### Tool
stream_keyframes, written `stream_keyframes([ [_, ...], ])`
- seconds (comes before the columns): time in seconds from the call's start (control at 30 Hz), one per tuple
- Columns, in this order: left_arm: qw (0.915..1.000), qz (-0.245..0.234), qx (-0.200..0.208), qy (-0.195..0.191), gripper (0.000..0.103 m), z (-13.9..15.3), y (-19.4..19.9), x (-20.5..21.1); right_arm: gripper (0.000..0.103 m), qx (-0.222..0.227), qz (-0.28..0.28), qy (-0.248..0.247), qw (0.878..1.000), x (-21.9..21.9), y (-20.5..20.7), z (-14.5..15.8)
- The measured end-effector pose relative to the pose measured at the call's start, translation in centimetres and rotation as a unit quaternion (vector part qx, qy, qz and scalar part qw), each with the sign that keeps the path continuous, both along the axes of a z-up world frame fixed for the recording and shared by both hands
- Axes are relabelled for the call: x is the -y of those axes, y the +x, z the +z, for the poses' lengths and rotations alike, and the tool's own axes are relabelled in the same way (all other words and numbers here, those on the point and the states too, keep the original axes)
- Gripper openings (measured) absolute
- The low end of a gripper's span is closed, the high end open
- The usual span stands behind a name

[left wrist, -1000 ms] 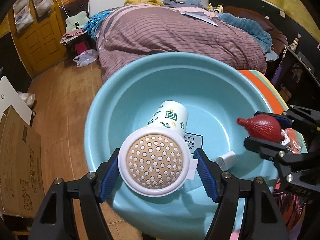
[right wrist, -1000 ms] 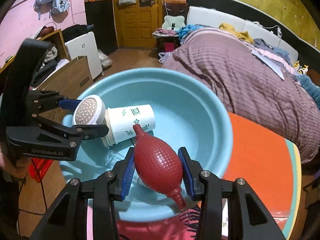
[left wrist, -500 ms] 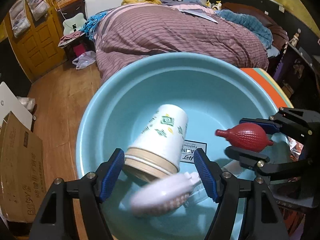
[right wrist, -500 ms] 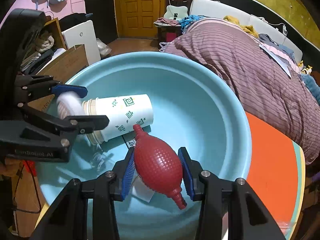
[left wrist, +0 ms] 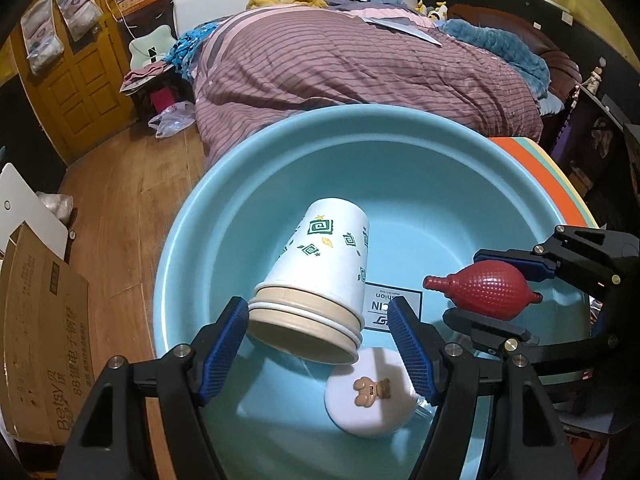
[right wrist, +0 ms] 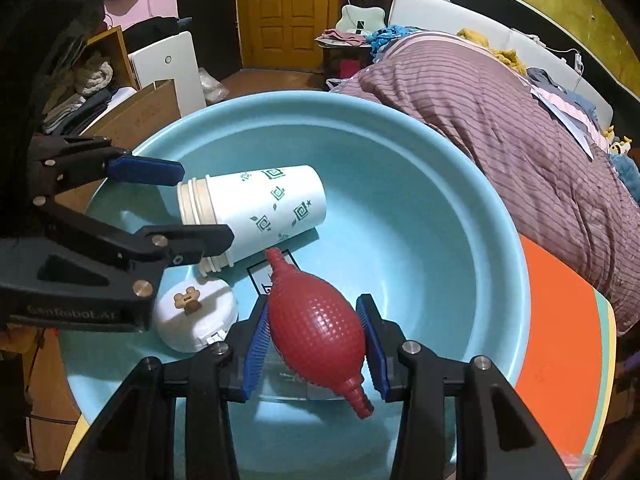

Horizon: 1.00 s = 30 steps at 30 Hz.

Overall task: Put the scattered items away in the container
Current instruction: 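Open the left tool and right tool to drop compact and bulb into basin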

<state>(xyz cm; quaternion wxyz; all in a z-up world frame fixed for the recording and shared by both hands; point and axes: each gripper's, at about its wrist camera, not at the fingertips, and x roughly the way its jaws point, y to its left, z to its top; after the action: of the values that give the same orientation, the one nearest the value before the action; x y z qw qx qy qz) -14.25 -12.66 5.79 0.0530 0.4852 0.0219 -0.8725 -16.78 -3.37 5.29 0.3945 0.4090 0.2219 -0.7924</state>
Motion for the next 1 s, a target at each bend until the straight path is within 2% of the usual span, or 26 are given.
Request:
stream_keyframes([
  [0.3, 0.9999, 0.004, -0.009, 0.003, 0.077, 0.6, 0.4, 0.2, 0.047, -0.003, -0.003, -0.001, 1.0, 0.2, 0.2, -0.2],
  [0.47, 0.9999, 0.01, -0.008, 0.004, 0.077, 0.9, 0.5, 0.3, 0.057, -0.008, -0.004, -0.003, 1.0, 0.3, 0.4, 0.1],
  [1.0, 0.9995, 0.019, -0.025, 0.006, 0.079, 3.6, 2.3, -0.2, 0.059, -0.022, -0.009, -0.019, 1.0, -0.9, 1.8, 2.4],
])
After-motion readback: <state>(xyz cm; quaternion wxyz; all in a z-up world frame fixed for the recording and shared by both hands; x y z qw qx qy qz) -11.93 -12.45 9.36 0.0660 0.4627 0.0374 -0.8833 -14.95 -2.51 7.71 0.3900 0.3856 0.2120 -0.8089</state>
